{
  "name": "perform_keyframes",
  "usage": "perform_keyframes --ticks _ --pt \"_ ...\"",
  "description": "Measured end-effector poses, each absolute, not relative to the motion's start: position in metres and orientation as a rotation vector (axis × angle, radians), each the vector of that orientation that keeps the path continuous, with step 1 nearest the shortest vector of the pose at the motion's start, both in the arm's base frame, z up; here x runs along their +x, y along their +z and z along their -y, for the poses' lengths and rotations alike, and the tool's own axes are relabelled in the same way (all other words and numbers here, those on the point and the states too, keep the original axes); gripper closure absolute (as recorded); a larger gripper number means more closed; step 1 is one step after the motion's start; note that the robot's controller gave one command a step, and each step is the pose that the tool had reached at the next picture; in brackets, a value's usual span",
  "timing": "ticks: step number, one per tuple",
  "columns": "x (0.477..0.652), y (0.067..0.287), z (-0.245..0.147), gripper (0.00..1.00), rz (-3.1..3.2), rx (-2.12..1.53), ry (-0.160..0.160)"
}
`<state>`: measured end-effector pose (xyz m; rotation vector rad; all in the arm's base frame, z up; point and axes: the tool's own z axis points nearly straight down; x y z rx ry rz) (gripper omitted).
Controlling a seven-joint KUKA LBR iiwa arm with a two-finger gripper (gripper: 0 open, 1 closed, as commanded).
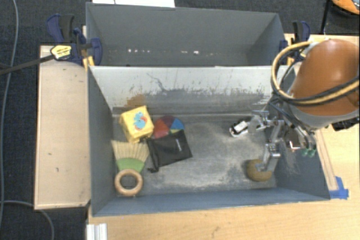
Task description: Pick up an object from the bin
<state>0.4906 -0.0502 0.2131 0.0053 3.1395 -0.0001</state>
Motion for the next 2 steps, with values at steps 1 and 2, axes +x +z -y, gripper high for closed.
perform_keyframes --ticks 1,2 --pt "0.489 0.188 0.065 0.0 -3.132 -0.13 0.0" --pt "0.501 0.14 0.078 0.0 -3.108 -0.396 -0.004"
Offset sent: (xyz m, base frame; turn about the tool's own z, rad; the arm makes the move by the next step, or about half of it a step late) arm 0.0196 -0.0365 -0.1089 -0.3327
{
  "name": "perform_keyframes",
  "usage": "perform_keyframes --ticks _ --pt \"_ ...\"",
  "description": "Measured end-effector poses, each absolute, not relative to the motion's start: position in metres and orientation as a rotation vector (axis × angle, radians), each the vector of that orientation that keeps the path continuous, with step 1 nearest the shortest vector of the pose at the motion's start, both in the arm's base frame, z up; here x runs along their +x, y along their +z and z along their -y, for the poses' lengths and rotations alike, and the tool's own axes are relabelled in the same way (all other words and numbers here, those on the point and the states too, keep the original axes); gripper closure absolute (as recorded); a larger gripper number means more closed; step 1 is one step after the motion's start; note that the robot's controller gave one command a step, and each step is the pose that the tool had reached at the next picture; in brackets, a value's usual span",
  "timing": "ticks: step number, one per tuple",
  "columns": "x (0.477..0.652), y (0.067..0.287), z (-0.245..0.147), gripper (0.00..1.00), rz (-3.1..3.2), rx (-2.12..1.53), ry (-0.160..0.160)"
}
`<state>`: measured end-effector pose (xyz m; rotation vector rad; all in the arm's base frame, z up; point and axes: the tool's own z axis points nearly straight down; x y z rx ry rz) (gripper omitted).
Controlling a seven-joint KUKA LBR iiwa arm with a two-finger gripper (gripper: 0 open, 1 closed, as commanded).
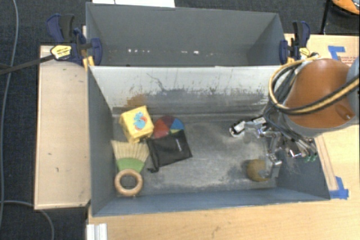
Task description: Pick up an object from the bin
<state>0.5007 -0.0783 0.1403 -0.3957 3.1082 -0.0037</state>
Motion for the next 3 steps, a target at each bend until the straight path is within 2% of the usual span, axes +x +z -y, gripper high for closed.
perform_keyframes --ticks 1,2,3 --pt "0.504 0.12 0.084 0.0 -3.094 -0.503 -0.001" --pt "0.486 0.105 0.066 1.0 -3.025 -0.817 -0.004" --pt "0.486 0.105 0.066 1.0 -3.024 -0.819 -0.004"
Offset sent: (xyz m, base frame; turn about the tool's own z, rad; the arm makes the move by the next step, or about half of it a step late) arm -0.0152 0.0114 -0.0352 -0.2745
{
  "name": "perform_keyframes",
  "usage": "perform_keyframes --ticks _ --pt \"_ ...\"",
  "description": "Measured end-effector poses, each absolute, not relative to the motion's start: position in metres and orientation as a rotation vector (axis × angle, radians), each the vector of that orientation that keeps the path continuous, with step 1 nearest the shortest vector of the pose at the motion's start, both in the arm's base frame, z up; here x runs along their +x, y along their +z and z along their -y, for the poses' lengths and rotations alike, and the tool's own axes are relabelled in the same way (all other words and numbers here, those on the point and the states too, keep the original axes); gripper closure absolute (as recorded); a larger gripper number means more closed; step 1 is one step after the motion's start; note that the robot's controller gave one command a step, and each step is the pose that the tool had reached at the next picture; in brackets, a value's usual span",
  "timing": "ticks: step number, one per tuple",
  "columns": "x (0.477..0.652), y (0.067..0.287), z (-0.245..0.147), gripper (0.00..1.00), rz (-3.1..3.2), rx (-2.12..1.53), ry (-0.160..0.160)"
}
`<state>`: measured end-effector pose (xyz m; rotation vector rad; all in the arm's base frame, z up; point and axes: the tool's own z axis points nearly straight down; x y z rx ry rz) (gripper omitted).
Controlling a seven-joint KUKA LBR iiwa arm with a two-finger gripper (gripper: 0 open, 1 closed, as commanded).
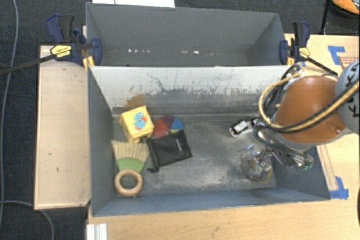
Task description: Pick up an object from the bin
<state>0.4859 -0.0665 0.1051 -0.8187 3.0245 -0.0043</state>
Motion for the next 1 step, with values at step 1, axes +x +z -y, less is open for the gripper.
perform_keyframes --ticks 1 --pt "0.494 0.1087 0.0231 1.0 -3.042 -0.738 -0.005"
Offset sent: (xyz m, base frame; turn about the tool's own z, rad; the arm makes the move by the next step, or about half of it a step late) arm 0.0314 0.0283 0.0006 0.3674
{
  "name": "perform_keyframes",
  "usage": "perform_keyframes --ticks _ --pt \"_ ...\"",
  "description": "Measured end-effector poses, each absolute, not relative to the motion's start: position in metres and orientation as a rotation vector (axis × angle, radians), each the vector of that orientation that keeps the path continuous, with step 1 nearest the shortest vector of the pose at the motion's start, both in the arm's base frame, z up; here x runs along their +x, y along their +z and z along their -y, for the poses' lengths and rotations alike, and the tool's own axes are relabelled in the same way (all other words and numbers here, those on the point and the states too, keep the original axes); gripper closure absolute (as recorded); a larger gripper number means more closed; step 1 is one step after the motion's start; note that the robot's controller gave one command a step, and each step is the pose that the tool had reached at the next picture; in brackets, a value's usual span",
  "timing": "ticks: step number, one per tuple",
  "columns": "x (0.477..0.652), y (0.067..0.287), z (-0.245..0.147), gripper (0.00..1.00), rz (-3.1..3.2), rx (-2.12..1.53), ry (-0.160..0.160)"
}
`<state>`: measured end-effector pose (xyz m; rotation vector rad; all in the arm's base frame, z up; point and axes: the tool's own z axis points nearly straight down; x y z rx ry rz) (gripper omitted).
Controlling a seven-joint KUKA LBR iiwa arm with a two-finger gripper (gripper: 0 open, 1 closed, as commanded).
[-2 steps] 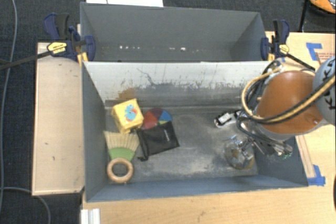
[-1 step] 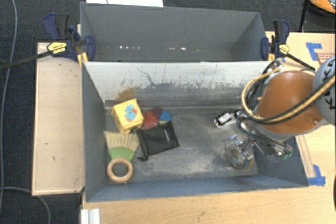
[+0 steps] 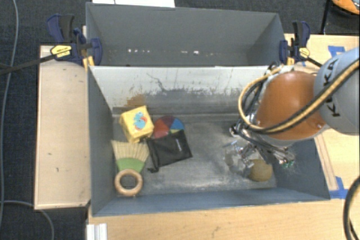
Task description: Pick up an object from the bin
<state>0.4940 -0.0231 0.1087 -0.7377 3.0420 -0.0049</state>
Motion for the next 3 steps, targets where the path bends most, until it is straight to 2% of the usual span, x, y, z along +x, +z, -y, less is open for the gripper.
perform_keyframes --ticks 1,2,3 --pt "0.502 0.108 -0.001 1.0 -3.068 -0.607 0.002" --pt "0.555 0.093 0.013 0.0 -3.077 -0.558 -0.004" --pt "0.555 0.093 0.013 0.0 -3.077 -0.558 -0.004"
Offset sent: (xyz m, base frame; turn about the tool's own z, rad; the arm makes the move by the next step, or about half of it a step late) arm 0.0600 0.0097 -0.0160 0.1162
